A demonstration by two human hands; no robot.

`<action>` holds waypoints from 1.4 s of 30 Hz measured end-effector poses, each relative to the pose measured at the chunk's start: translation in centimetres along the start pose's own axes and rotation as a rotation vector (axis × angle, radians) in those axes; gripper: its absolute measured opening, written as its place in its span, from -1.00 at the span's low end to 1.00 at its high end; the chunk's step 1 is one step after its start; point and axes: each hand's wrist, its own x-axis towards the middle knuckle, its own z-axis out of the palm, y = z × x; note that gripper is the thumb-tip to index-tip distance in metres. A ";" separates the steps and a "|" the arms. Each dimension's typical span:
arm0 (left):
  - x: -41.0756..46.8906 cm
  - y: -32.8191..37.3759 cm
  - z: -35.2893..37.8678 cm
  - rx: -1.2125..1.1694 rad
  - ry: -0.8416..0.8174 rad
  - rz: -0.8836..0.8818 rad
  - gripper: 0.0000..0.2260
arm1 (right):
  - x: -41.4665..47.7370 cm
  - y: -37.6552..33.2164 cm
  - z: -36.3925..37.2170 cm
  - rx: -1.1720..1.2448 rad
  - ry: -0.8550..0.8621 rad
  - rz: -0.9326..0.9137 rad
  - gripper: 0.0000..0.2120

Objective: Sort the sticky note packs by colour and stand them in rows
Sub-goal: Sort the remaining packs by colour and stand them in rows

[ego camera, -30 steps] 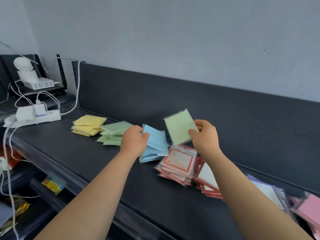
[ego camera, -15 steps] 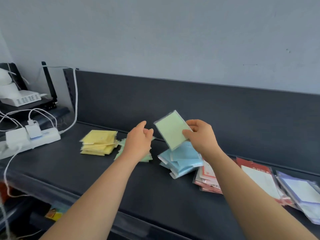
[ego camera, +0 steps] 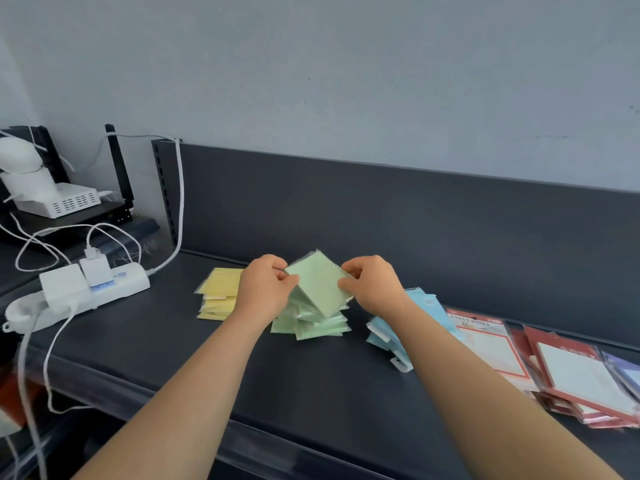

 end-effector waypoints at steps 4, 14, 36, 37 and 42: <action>0.3 -1.2 0.5 0.057 -0.033 -0.025 -0.70 | 0.3 -0.2 1.3 -0.115 -0.018 0.037 -0.87; -0.2 -1.1 0.0 0.310 -0.046 0.102 -0.70 | -1.2 -0.4 1.3 -0.297 0.059 -0.025 -0.72; -14.5 13.0 11.0 0.253 -0.147 0.630 -0.69 | -16.8 11.4 -12.2 -0.436 0.372 0.090 -0.75; -15.6 14.0 11.9 0.249 -0.155 0.641 -0.70 | -17.8 12.5 -13.2 -0.438 0.376 0.103 -0.75; -21.8 19.1 16.9 0.246 -0.217 0.694 -0.73 | -23.8 18.0 -19.1 -0.442 0.390 0.181 -0.83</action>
